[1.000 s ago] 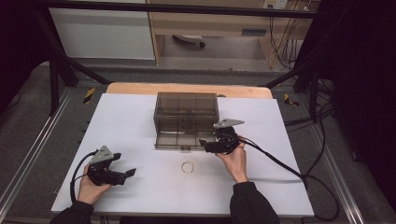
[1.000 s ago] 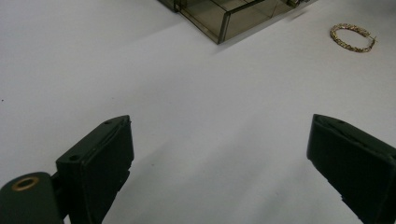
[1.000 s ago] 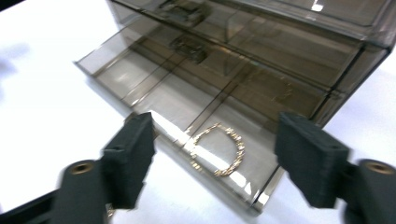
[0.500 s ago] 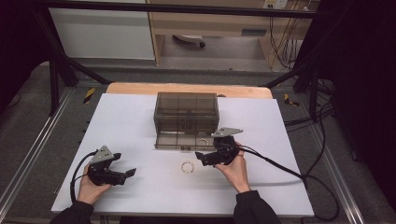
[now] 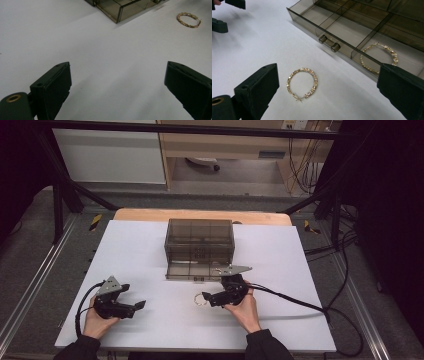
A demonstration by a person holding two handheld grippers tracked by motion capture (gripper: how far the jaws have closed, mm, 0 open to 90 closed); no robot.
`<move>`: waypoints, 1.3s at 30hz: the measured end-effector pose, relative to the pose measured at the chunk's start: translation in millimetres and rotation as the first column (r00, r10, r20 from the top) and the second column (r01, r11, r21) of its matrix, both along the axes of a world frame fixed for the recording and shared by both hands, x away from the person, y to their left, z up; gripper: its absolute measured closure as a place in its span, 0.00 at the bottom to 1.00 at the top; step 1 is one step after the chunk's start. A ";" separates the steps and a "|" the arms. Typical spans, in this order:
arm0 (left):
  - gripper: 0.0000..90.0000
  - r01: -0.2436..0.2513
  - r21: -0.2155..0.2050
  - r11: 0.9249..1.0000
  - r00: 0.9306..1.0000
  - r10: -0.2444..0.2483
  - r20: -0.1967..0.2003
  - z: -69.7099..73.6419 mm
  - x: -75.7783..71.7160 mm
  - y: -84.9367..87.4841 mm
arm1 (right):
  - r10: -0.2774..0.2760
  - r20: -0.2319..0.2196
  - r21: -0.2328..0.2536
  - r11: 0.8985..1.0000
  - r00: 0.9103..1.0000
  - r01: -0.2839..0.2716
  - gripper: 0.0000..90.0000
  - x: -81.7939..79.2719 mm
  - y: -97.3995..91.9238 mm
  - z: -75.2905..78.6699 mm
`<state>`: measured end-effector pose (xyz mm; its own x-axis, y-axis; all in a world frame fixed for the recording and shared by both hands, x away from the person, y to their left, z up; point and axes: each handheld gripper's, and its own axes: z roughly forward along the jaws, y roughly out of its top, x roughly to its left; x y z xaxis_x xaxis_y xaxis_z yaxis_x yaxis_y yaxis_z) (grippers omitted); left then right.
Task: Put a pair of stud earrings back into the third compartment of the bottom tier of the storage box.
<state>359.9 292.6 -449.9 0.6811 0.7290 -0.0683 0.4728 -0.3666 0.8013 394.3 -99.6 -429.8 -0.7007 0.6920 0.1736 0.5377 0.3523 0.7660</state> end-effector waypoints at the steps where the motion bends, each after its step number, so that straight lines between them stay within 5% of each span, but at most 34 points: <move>1: 0.08 0.000 0.000 1.000 1.000 0.000 0.000 0.0 0.0 0.0 | 0.002 0.001 0.001 1.000 1.000 -0.002 0.07 -0.4 0.6 -0.9; 9: 0.08 0.001 -0.001 1.000 1.000 -0.001 0.001 0.1 0.1 0.1 | 0.023 -0.017 0.014 1.000 1.000 -0.023 0.19 -1.8 5.6 -8.7; 24: 0.08 0.005 -0.002 1.000 1.000 -0.005 0.004 0.6 0.0 0.2 | 0.057 -0.010 -0.023 0.998 0.998 -0.057 0.64 -2.2 11.0 -23.1; 39: 0.08 0.005 -0.002 1.000 1.000 -0.005 0.002 0.1 0.2 -0.3 | 0.066 -0.018 -0.058 0.996 0.998 -0.067 0.82 -3.3 12.0 -26.0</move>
